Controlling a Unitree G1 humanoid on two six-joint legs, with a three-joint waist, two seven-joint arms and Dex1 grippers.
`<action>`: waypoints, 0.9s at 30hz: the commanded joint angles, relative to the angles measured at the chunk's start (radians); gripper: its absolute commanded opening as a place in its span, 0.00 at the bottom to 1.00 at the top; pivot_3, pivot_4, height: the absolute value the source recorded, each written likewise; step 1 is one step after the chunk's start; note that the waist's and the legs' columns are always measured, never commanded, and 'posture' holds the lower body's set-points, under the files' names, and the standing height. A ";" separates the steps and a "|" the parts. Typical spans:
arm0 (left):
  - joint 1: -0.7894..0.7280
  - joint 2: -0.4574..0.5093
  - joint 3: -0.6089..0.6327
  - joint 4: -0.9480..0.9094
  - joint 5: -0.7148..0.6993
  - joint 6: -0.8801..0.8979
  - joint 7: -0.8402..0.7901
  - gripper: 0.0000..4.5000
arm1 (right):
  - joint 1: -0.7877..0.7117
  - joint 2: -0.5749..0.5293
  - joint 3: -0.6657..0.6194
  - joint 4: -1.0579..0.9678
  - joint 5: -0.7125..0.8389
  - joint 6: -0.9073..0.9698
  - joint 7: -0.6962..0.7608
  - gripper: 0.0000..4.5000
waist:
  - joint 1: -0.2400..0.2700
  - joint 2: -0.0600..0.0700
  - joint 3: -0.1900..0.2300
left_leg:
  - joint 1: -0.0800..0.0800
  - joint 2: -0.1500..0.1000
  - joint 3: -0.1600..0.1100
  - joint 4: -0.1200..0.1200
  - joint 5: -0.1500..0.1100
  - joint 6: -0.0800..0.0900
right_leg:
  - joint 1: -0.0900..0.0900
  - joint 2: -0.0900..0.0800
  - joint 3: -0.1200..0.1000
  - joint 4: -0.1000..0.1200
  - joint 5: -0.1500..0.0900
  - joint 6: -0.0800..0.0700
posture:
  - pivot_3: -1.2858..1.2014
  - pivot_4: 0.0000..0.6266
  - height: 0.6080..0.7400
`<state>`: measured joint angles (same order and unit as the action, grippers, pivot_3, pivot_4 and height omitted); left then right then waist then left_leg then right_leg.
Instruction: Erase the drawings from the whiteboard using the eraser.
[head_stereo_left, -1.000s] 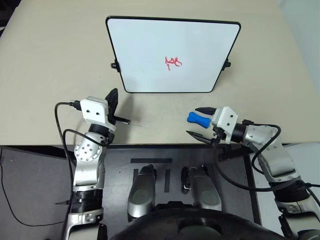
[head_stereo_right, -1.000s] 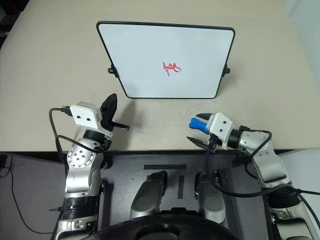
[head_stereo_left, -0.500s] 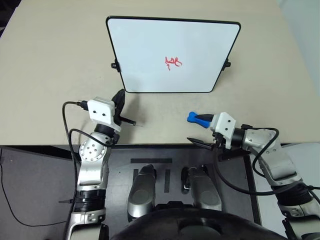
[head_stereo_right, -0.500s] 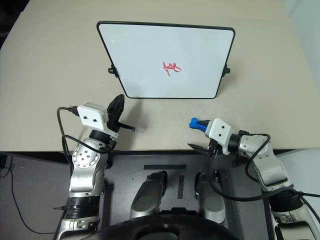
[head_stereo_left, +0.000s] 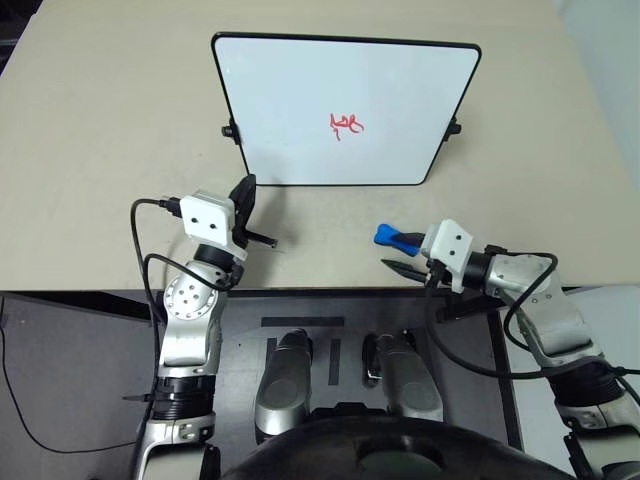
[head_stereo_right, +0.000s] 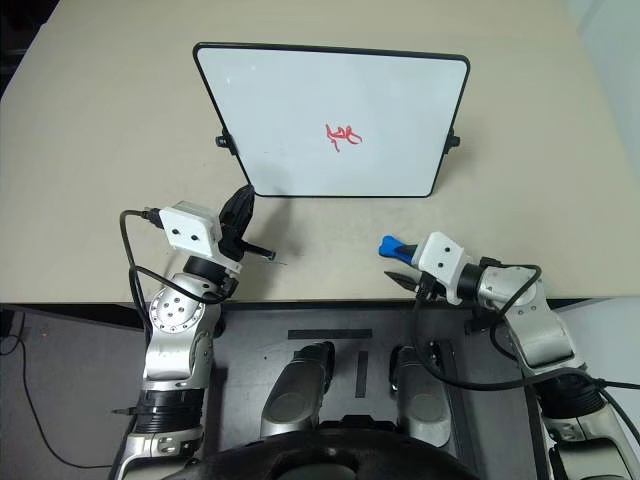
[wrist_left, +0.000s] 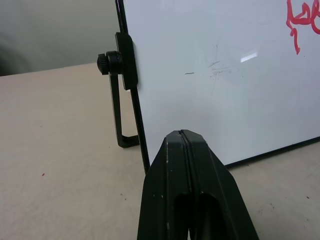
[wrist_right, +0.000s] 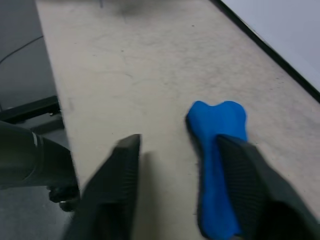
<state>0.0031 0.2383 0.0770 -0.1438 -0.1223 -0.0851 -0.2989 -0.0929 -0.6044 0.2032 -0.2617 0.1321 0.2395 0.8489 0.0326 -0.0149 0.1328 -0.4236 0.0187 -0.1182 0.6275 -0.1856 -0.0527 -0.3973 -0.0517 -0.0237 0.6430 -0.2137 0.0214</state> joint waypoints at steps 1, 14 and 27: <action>-0.017 -0.004 0.002 -0.011 -0.003 -0.023 0.002 0.00 | -0.013 0.000 -0.009 0.014 -0.019 -0.021 -0.017 0.19 | 0.000 0.000 0.000 | 0.000 0.000 0.000 0.000 0.000 0.000 | 0.000 0.000 0.000 0.000 0.000 0.000 | 0.52 0.24 1.00; -0.024 -0.013 0.003 0.008 0.003 -0.045 0.008 0.00 | -0.077 0.014 -0.014 0.016 -0.035 -0.124 -0.012 0.01 | 0.000 0.000 0.000 | 0.001 0.001 -0.001 0.001 0.000 0.000 | 0.000 0.000 0.001 0.000 0.000 0.001 | 0.52 0.24 1.00; -0.047 -0.029 -0.013 0.035 0.010 -0.061 0.015 0.00 | -0.516 0.142 0.134 0.417 -0.349 -0.737 -0.149 0.01 | 0.003 0.001 0.000 | 0.002 0.012 -0.007 0.001 -0.002 -0.003 | -0.002 0.007 0.001 0.001 0.006 -0.012 | 0.52 0.24 1.00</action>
<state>-0.0281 0.2154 0.0669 -0.0970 -0.1199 -0.1198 -0.2909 -0.5780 -0.4690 0.3393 0.0853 -0.1661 -0.3901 0.7580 0.0360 -0.0143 0.1332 -0.4214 0.0305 -0.1249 0.6282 -0.1885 -0.0565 -0.4001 -0.0452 -0.0226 0.6440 -0.2077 0.0089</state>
